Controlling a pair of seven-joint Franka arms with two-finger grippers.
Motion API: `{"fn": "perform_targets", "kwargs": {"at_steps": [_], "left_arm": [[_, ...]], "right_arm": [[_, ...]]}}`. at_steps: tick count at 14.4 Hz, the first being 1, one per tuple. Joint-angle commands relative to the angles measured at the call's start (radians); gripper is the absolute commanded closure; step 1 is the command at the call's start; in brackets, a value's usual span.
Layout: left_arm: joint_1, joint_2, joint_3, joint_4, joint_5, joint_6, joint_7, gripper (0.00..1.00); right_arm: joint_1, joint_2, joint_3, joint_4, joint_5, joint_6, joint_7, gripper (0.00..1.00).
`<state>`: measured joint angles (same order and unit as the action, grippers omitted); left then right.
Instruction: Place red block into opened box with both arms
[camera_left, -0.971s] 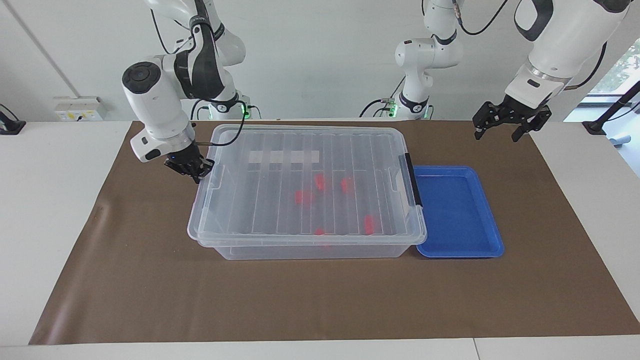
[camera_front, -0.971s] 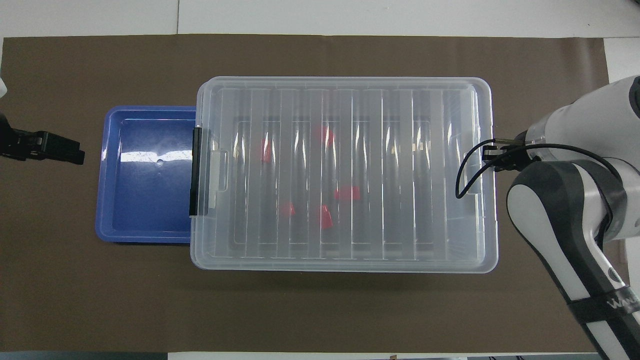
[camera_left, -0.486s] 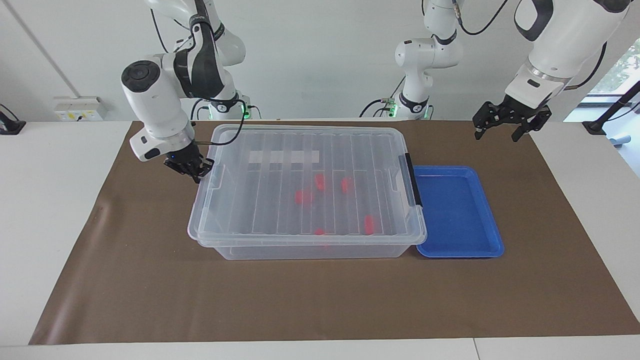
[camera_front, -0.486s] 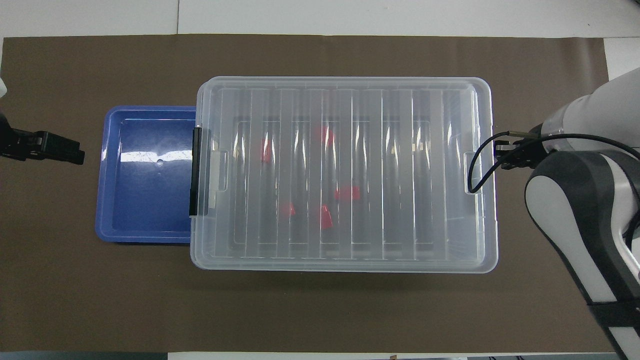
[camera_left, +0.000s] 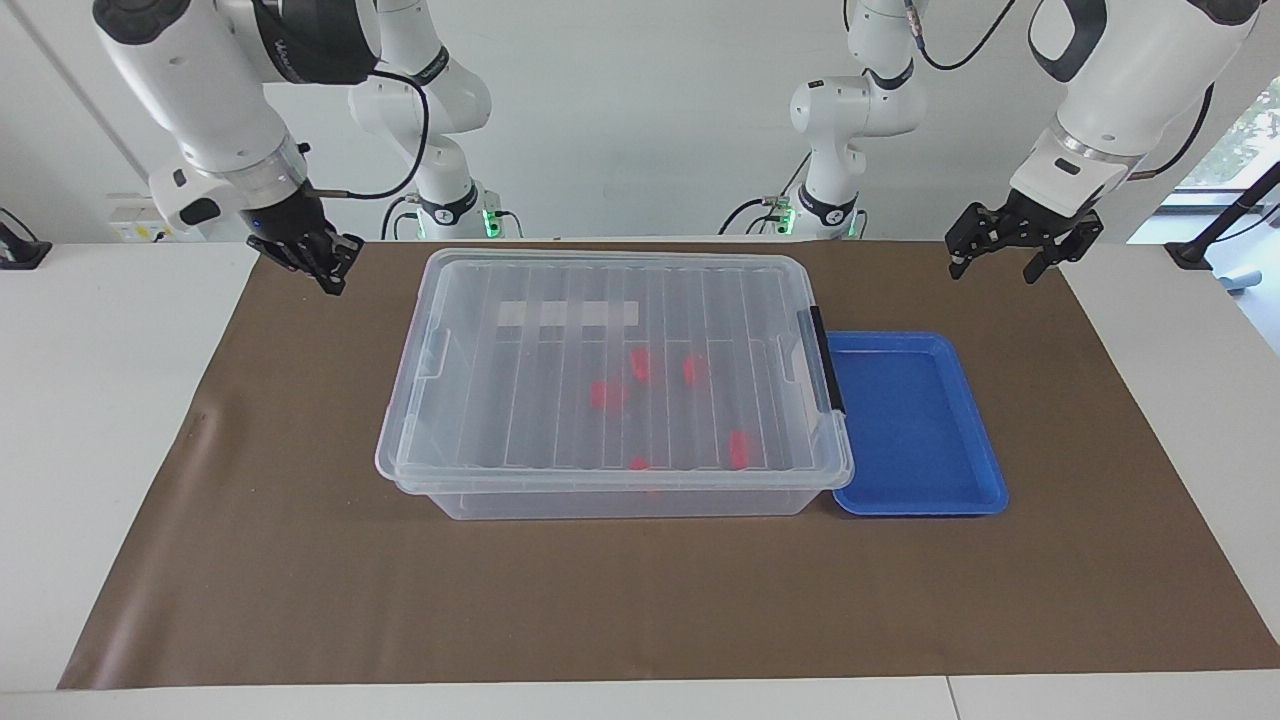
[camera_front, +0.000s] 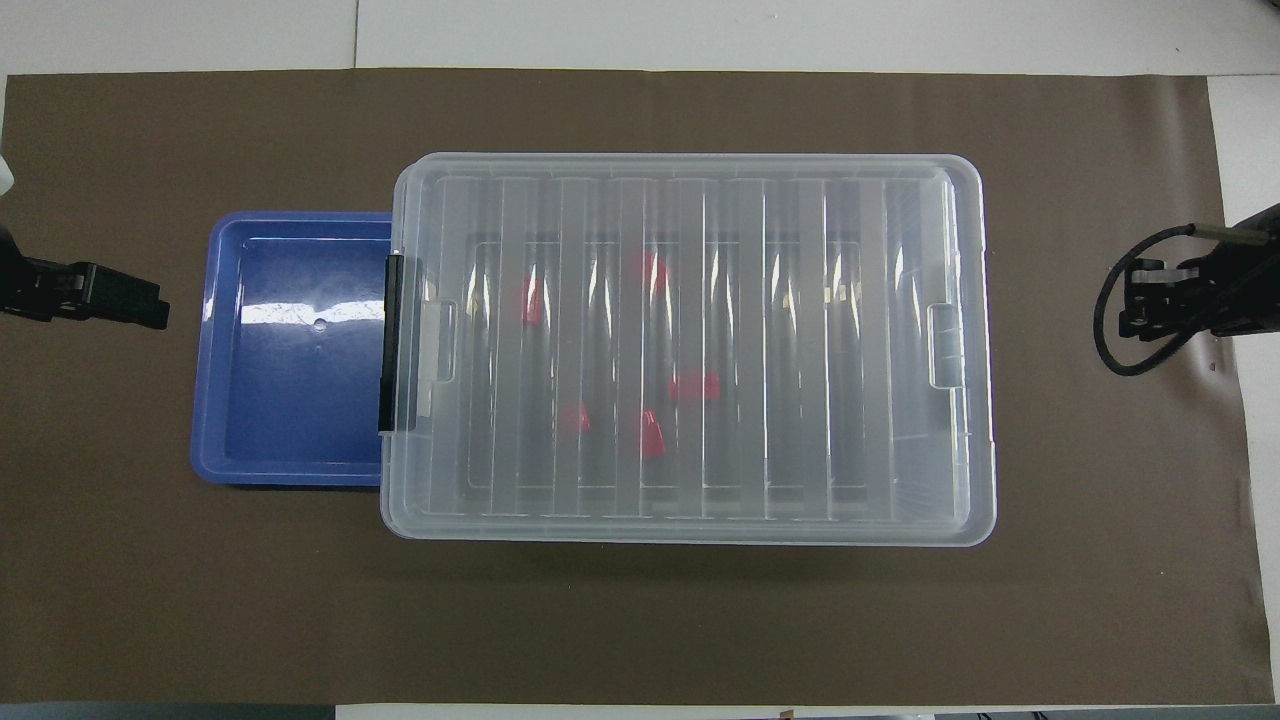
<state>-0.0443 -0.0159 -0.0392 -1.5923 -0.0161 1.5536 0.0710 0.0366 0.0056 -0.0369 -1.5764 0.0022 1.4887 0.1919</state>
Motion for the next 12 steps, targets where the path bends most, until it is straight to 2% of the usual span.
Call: {"fn": "perform_targets", "kwargs": {"at_steps": [1, 12], "left_arm": [[0.007, -0.030, -0.004, -0.034, 0.013, 0.013, 0.003, 0.00], [0.007, -0.030, -0.004, -0.034, 0.013, 0.013, 0.003, 0.00]], "right_arm": [[-0.014, 0.010, 0.003, 0.009, 0.009, -0.010, -0.035, 0.00], [-0.027, -0.019, 0.003, -0.010, 0.010, 0.004, -0.065, 0.00]]}}
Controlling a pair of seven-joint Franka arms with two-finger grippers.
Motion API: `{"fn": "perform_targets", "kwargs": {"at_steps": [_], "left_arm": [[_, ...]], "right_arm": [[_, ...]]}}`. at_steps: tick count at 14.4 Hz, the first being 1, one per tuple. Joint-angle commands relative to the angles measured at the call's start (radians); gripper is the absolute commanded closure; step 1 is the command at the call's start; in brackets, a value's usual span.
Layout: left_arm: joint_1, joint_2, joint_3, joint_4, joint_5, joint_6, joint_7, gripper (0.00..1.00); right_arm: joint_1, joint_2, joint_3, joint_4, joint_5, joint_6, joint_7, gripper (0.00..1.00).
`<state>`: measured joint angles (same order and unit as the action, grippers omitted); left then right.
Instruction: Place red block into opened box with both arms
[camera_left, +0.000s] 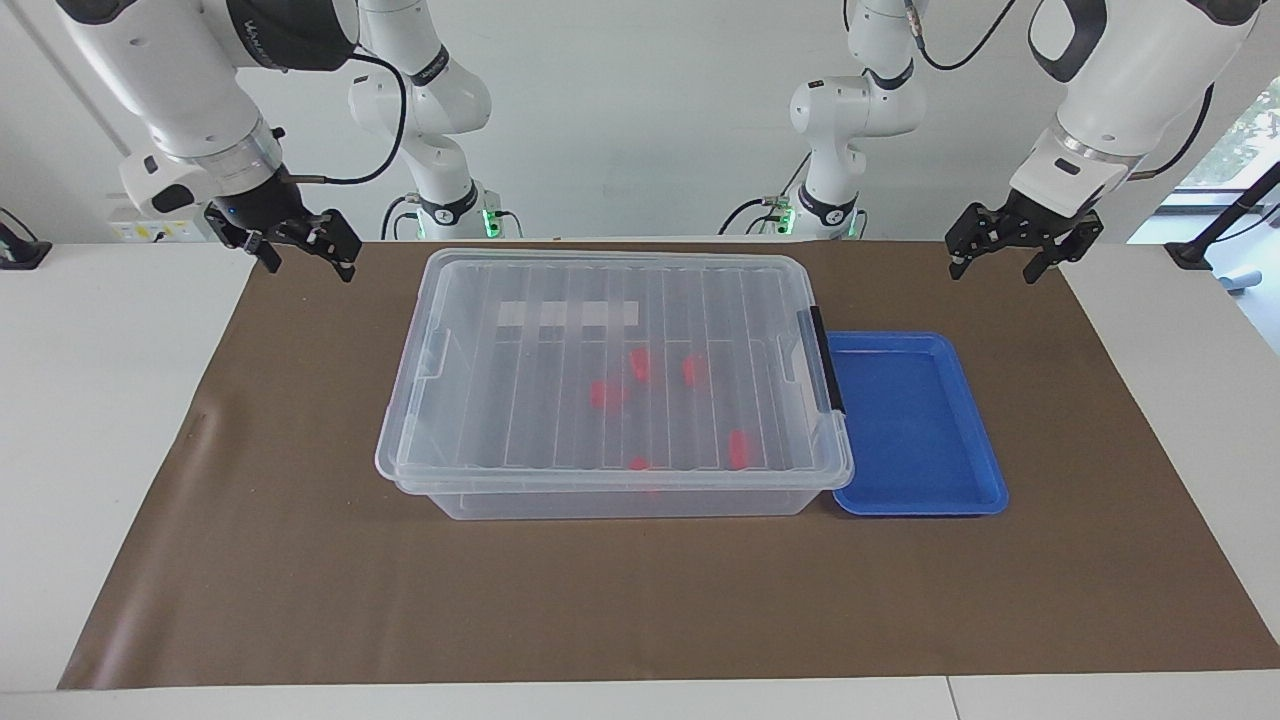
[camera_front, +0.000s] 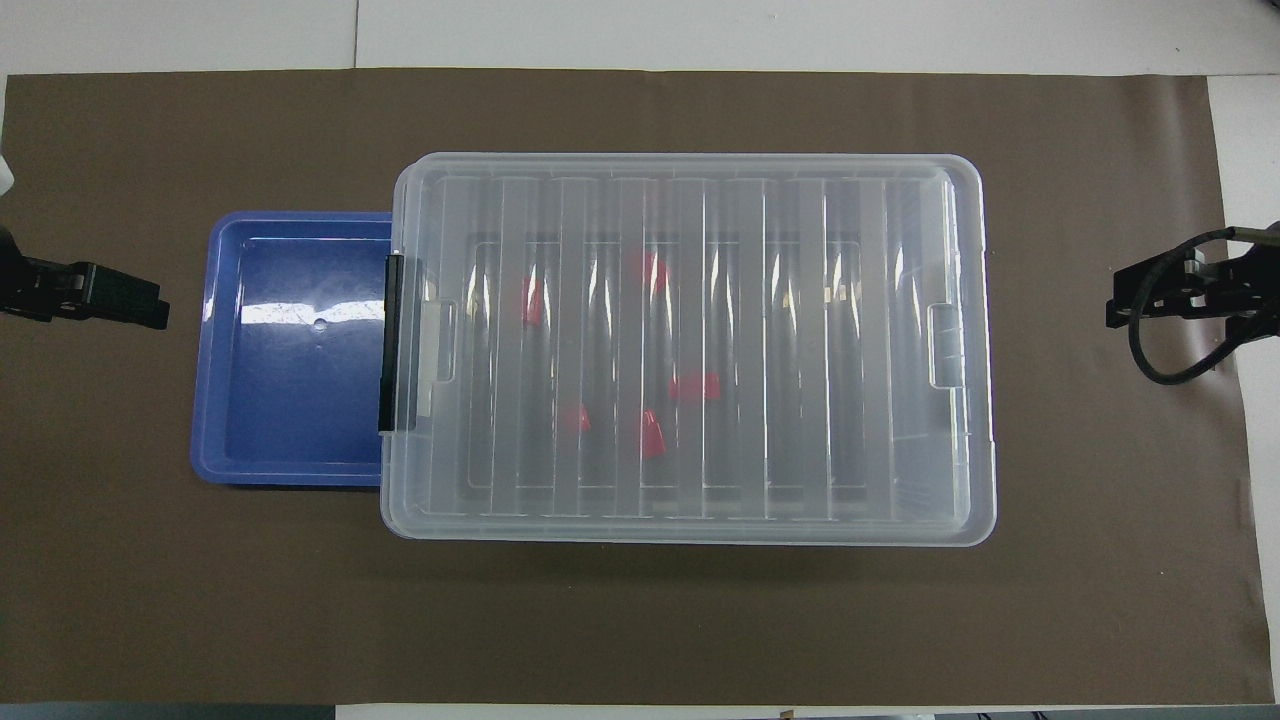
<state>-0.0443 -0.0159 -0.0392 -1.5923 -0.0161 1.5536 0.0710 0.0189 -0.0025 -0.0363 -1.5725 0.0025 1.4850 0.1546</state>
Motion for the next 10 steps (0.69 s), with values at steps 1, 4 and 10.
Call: {"fn": "perform_targets", "kwargs": {"at_steps": [1, 4, 10], "left_arm": [[0.007, -0.030, -0.004, -0.034, 0.013, 0.013, 0.003, 0.00], [0.007, -0.030, -0.004, -0.034, 0.015, 0.013, 0.003, 0.00], [0.007, -0.030, -0.004, -0.034, 0.013, 0.013, 0.003, 0.00]], "right_arm": [[-0.011, -0.017, 0.003, -0.021, 0.010, 0.005, -0.027, 0.00], [-0.013, -0.036, 0.001, -0.023, 0.010, -0.002, -0.027, 0.00], [0.004, -0.048, -0.002, -0.043, 0.010, 0.006, -0.029, 0.00]]}}
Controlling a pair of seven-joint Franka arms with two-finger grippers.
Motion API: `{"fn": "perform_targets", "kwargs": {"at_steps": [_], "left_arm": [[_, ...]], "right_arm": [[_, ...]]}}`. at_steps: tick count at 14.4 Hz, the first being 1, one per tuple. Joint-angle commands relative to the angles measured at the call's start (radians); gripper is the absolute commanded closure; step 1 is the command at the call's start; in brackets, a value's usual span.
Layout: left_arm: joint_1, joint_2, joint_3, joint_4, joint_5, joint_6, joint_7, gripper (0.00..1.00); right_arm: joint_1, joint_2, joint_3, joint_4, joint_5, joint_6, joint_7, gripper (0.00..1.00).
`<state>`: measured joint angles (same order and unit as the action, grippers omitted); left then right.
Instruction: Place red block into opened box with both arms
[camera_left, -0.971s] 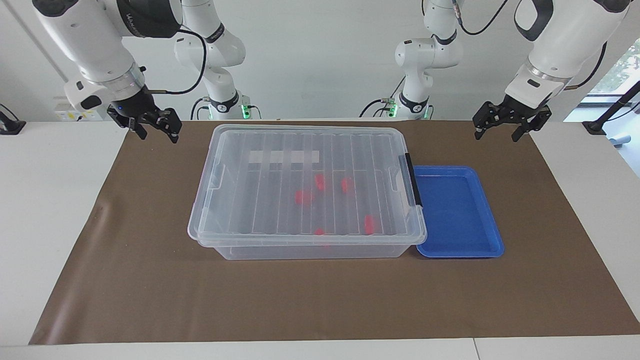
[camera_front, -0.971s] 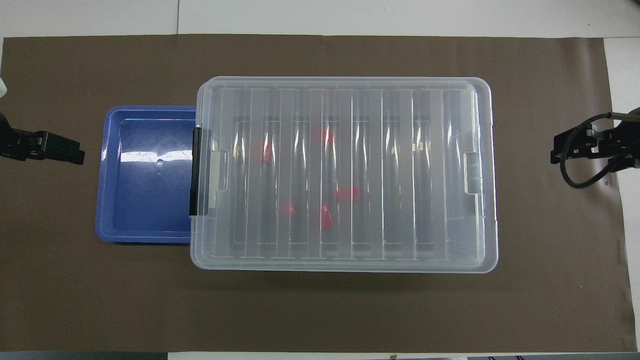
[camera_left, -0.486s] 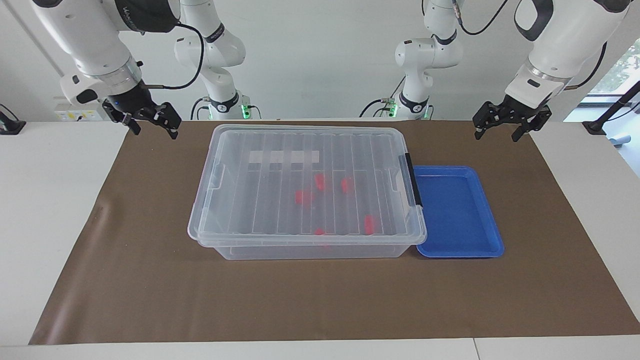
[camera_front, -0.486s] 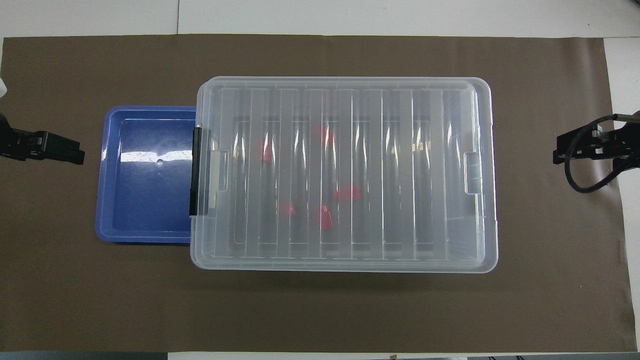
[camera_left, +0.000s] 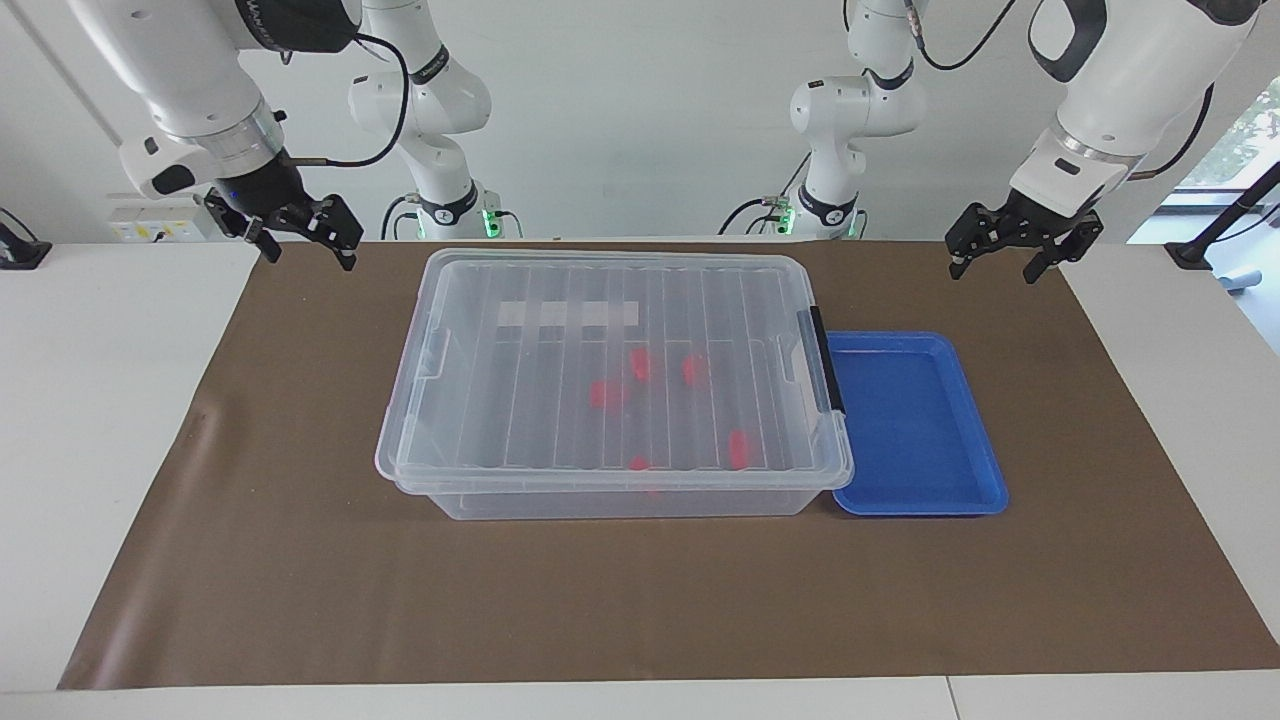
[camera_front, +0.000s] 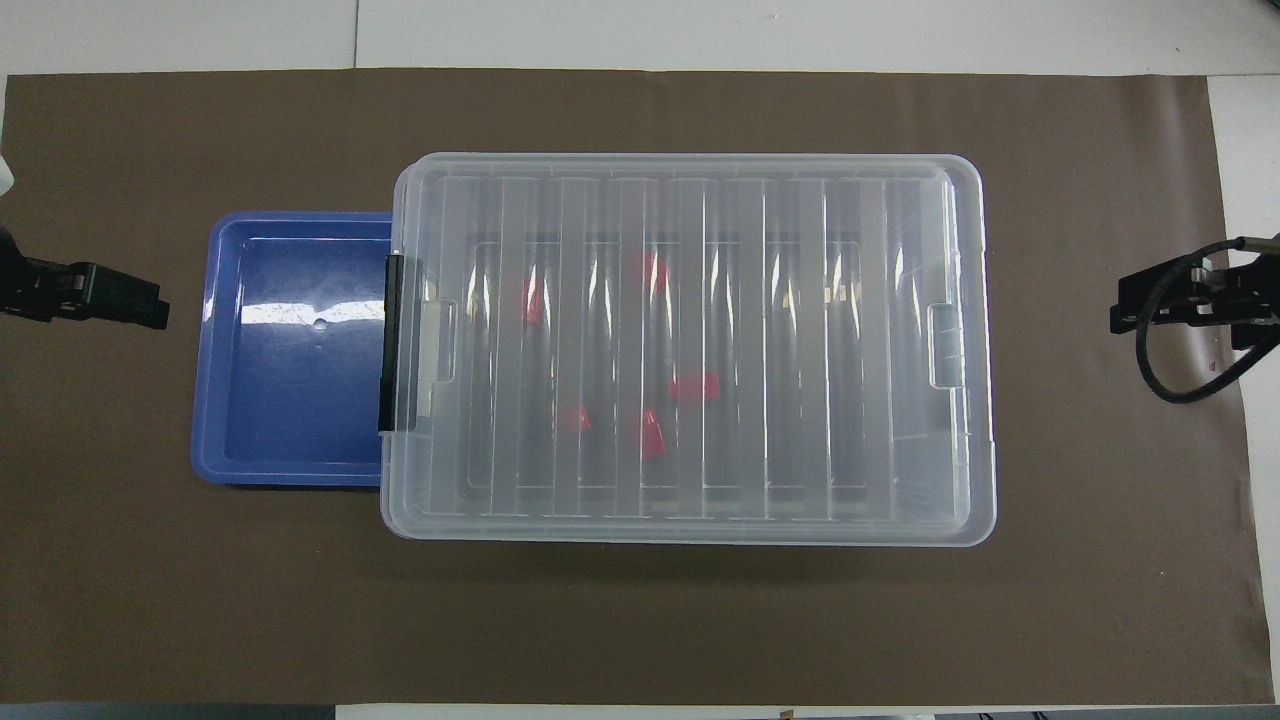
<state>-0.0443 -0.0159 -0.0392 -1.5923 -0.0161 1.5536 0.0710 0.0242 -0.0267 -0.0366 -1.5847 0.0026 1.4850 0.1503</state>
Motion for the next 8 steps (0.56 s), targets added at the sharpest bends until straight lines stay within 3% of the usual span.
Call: {"fn": "perform_targets", "kwargs": {"at_steps": [1, 8], "left_arm": [[0.007, -0.030, -0.004, -0.034, 0.015, 0.011, 0.003, 0.00], [0.007, -0.030, -0.004, -0.034, 0.013, 0.013, 0.003, 0.00]], "right_arm": [[-0.001, -0.024, -0.002, -0.031, 0.010, 0.006, -0.024, 0.00], [-0.006, -0.015, 0.003, -0.031, 0.010, 0.031, -0.024, 0.00]]}}
